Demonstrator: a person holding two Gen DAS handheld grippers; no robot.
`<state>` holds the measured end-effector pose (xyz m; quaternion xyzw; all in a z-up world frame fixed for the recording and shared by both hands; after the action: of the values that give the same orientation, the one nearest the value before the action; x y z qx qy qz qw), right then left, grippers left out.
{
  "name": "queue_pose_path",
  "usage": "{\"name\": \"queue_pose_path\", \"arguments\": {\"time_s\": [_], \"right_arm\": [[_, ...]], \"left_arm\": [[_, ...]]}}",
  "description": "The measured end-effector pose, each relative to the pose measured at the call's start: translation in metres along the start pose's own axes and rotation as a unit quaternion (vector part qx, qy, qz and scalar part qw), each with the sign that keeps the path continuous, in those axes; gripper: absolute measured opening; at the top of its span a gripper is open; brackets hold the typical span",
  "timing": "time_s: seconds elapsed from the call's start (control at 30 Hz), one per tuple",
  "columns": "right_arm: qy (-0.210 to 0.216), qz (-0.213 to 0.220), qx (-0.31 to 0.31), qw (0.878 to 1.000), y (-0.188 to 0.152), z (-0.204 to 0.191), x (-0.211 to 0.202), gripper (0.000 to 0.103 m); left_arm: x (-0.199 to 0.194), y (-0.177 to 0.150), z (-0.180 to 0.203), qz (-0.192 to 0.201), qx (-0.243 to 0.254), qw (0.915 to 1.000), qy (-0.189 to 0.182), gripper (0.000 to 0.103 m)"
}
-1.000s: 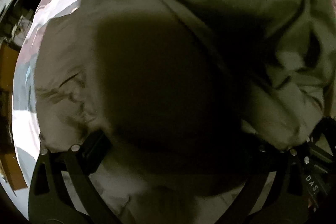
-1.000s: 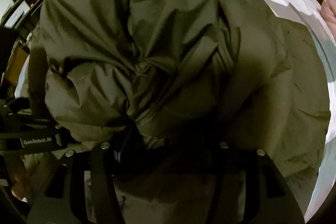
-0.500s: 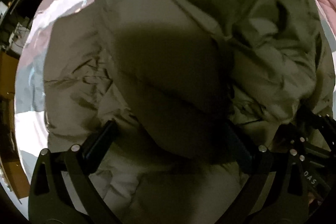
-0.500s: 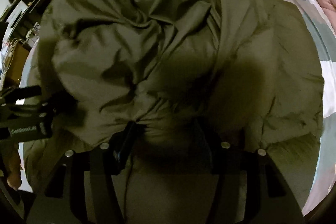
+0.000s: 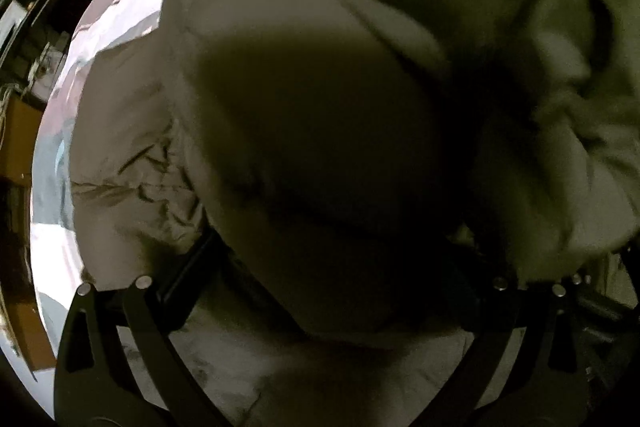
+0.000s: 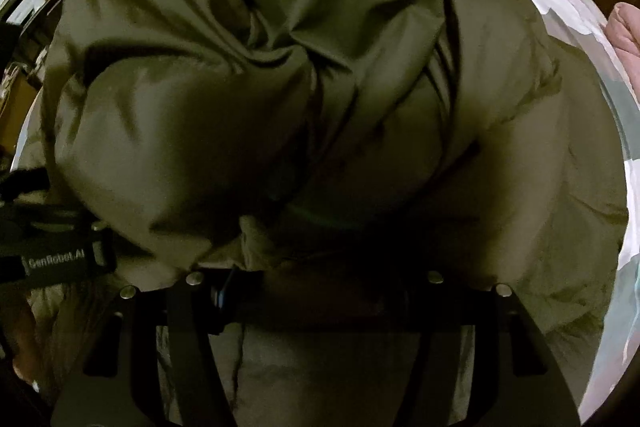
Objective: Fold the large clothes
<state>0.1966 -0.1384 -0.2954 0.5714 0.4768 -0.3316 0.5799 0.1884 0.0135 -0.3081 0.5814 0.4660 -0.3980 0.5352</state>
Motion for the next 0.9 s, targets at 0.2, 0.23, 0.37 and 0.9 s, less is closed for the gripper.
{"name": "queue_pose_path", "arguments": {"time_s": [0.2,0.23,0.37,0.9], "right_arm": [[0.065,0.015,0.06,0.996,-0.042,0.033,-0.071,0.087],[0.053,0.018,0.074,0.996,-0.052,0.052,-0.082,0.088],[-0.027,0.02,0.164,0.986,-0.105,0.141,-0.112,0.09],[0.135,-0.055,0.4,0.905,-0.228,0.172,-0.088,0.024]], "left_arm": [[-0.051,-0.033,-0.043,-0.008,-0.019,0.9973,-0.071,0.101],[-0.057,-0.042,-0.061,-0.009,-0.033,0.9964,-0.078,0.101],[-0.053,-0.09,-0.144,-0.037,-0.109,0.9902,-0.079,0.101],[-0.007,-0.246,-0.16,-0.268,-0.266,0.8911,-0.251,0.048]]}}
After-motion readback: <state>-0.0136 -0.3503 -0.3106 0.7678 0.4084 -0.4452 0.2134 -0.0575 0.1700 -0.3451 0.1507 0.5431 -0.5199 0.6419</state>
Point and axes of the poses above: each gripper's, at about its wrist camera, not at the fingertips, and x roughly the way its jaws point, z to its right, y to its top, the point moved 10 cm from there along x, roughly the way its jaws point, and after that the axes turned 5 degrees about -x, right-handed, at the moved point
